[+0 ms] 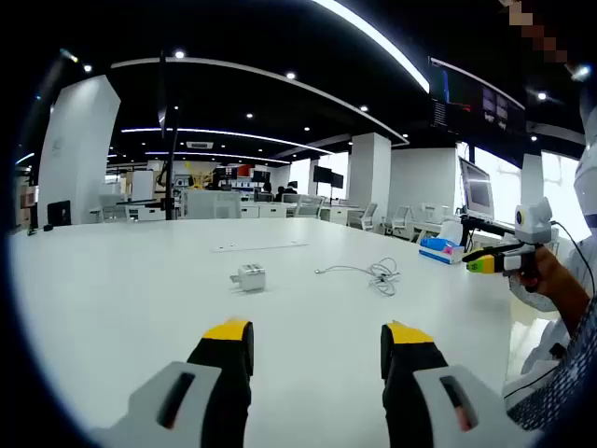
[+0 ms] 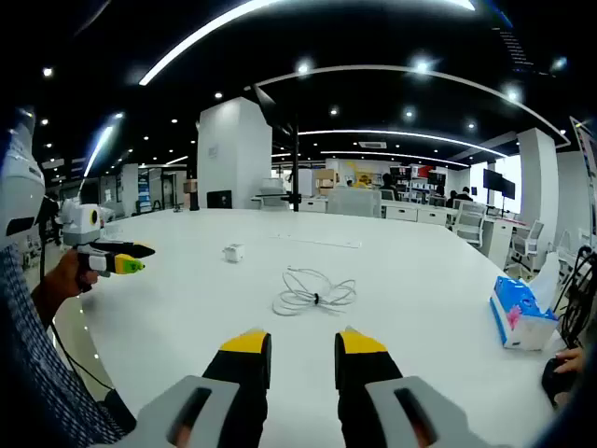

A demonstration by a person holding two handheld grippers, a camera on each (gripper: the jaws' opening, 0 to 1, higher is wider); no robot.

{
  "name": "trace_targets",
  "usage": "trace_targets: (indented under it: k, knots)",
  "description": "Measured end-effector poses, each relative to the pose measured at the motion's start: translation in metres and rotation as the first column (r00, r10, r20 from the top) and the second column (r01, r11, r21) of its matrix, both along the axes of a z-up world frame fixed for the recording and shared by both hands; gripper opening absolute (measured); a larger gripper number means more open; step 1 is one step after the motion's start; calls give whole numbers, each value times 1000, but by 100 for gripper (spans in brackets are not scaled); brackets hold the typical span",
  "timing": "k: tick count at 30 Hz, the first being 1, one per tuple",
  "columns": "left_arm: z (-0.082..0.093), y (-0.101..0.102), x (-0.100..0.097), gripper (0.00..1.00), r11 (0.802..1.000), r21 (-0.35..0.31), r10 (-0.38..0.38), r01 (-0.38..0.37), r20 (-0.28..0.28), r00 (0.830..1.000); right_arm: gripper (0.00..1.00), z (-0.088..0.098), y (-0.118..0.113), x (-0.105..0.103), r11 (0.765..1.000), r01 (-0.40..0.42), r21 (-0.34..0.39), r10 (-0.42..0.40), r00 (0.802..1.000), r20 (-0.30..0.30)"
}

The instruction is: Plug the desk Type‑C cable into the charger adapter.

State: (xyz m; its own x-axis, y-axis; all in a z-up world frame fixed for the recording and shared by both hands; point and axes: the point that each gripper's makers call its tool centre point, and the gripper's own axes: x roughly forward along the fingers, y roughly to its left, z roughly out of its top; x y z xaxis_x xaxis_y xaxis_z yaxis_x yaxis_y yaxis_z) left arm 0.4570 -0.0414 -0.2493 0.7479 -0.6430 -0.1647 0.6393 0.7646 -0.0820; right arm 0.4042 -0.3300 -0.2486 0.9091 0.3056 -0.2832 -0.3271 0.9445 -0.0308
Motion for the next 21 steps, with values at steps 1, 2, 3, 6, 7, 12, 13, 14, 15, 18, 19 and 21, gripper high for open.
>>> trace_targets:
  k: [1, 2, 3, 6, 7, 12, 13, 14, 15, 18, 19, 21]
  knots:
    - [-3, 1, 1, 56, 1000, -1, 18, -18, -10, 1000, 28, -2, 1, 2, 1000, -9, 4, 9, 1000, -4]
    - [-6, 2, 2, 57, 999, 0, 32, -32, -28, 999, 28, -5, 3, 6, 999, -28, 25, 28, 1000, -10]
    - [-6, 2, 1, 57, 999, 1, 35, -35, -31, 999, 28, -6, 3, 7, 999, -36, 37, 37, 999, -10]
    - [-3, 4, -1, 57, 998, -17, 53, -53, -31, 998, 28, -10, 0, 12, 997, -50, 53, 51, 999, -18]
    - [0, 4, -1, 56, 998, -30, 53, -54, -31, 998, 28, -8, -3, 13, 998, -48, 50, 49, 999, -12]
    - [12, 1, 3, 56, 999, 4, 49, -49, 9, 999, 28, 18, -12, 6, 992, -26, 126, 17, 997, 75]
    - [13, -1, 4, 56, 999, 13, 43, -43, 12, 999, 28, 16, -12, 5, 993, -21, 116, 14, 998, 67]
    - [13, -3, 4, 56, 999, 22, 37, -37, 16, 999, 28, 14, -13, 3, 994, -17, 106, 10, 998, 59]
    - [13, -4, 4, 57, 999, 24, 35, -35, 15, 999, 28, 12, -12, 3, 995, -17, 99, 11, 998, 54]
    - [9, -8, 4, 58, 1000, 26, 17, -17, -7, 1000, 29, 5, -9, 0, 996, -16, 83, 14, 999, 31]
    - [8, -8, 4, 58, 999, 27, 16, -16, -8, 1000, 29, 4, -8, 0, 997, -17, 80, 14, 999, 29]
    - [6, -8, 3, 59, 999, 39, 13, -12, -12, 1000, 29, 1, -8, 0, 998, -14, 64, 13, 1000, 18]
